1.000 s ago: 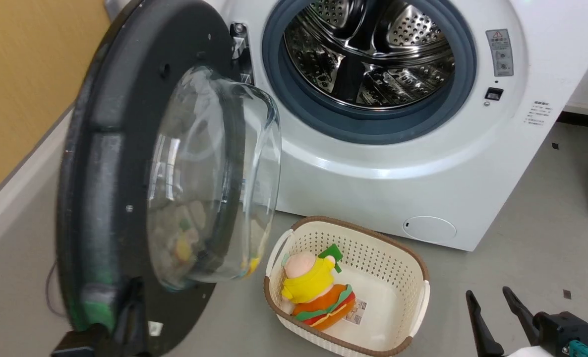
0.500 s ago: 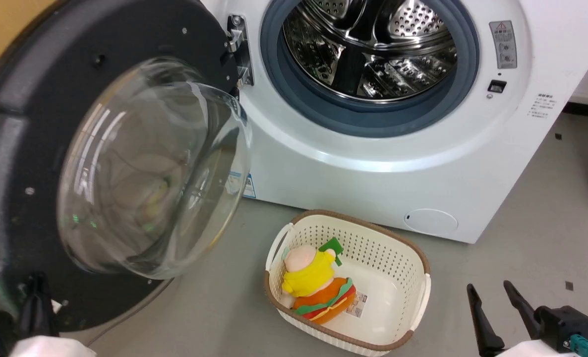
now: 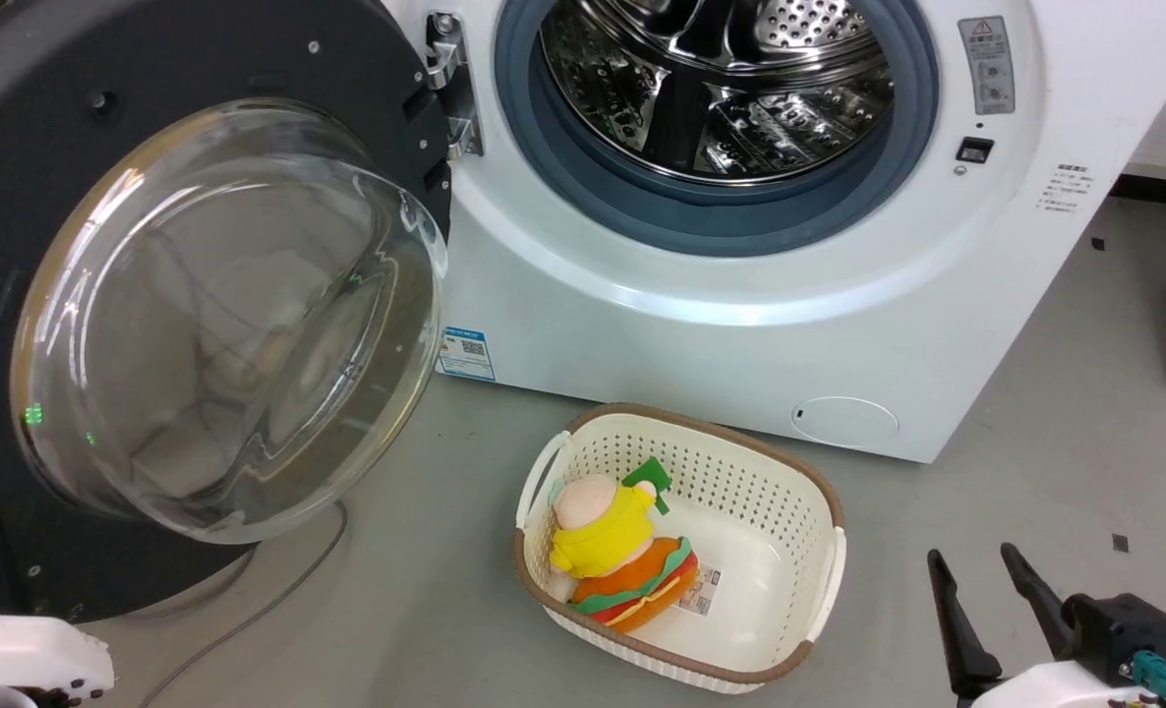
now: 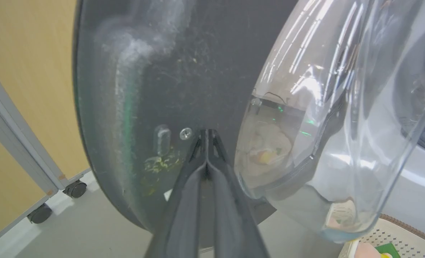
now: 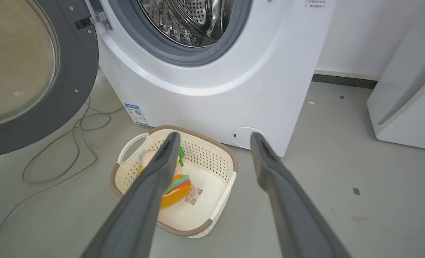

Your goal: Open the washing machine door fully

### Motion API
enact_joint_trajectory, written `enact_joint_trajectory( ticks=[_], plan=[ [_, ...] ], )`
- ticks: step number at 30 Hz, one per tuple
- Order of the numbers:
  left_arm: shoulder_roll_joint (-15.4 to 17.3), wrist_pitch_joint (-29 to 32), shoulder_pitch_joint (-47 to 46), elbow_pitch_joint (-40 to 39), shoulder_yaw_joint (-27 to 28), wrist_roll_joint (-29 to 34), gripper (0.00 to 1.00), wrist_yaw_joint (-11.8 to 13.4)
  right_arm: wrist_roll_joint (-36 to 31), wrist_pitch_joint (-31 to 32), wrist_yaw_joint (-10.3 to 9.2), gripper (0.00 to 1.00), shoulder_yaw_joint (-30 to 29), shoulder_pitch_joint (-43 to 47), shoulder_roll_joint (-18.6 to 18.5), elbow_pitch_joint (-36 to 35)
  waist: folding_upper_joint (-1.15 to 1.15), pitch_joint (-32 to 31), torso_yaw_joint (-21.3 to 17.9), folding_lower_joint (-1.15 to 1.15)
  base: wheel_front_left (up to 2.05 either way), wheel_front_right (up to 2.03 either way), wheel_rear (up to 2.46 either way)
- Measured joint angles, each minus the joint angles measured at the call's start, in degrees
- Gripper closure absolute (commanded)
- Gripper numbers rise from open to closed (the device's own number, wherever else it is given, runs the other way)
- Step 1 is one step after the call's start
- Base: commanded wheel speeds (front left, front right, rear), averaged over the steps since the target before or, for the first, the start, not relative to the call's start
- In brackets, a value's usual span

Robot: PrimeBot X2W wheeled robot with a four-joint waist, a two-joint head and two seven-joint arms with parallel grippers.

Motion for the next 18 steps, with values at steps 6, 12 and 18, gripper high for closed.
enact_joint_trajectory(
  ticks=[6, 12, 18],
  plan=[
    [-2.1, -0.1, -0.5, 1.3, 2.3, 1.3, 1.0, -1.4, 0.0, 0.2, 0.0, 0.0, 0.0, -0.4, 0.0, 0.2, 0.0, -0.4, -0.6, 0.0, 0.0, 0.0, 0.0],
    [-5.6, -0.1, 3.7, -3.1, 4.4, 4.5, 1.0, -1.3, 0.2, 0.1, 0.0, 0.0, 0.2, -0.2, 0.0, 0.7, 0.0, -2.2, -1.2, 0.0, 0.0, 0.0, 0.0],
    [-9.0, -0.1, 9.8, -10.0, 4.6, 7.1, 0.52, -0.7, 0.2, -0.1, 0.0, 0.0, 0.3, 0.7, 0.0, 0.7, 0.0, -4.3, -1.4, 0.0, 0.0, 0.0, 0.0]
  ],
)
